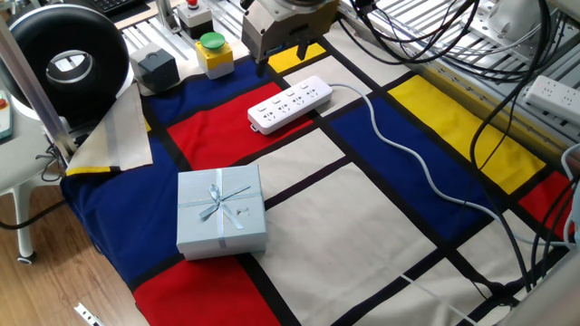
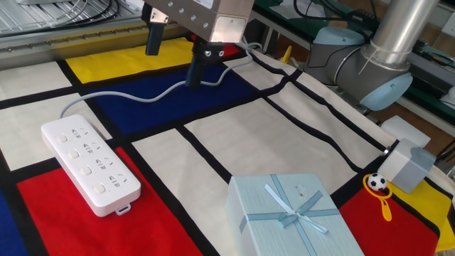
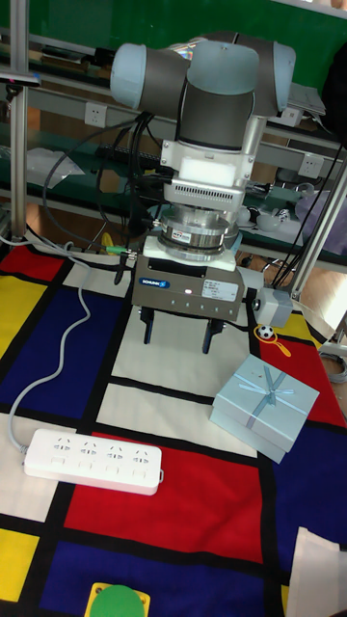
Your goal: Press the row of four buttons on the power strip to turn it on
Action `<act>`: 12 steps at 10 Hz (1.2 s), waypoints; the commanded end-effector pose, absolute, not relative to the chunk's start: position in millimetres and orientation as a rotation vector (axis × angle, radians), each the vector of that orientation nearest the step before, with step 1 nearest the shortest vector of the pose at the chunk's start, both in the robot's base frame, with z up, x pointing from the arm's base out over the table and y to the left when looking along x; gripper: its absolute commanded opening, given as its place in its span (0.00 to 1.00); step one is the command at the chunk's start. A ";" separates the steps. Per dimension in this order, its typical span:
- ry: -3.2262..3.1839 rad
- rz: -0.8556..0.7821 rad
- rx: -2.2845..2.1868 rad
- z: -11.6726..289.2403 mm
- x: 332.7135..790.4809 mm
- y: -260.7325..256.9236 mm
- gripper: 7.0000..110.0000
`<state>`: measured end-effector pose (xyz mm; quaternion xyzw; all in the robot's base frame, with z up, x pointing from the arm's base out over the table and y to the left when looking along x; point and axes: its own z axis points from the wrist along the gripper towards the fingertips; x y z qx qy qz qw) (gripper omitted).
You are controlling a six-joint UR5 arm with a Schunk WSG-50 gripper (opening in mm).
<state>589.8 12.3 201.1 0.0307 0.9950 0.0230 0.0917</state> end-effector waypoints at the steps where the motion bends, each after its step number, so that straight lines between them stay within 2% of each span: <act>1: 2.937 0.055 0.064 198.5 592.5 2.6 0.00; 12: 2.958 0.009 0.036 191.4 585.5 -4.8 0.00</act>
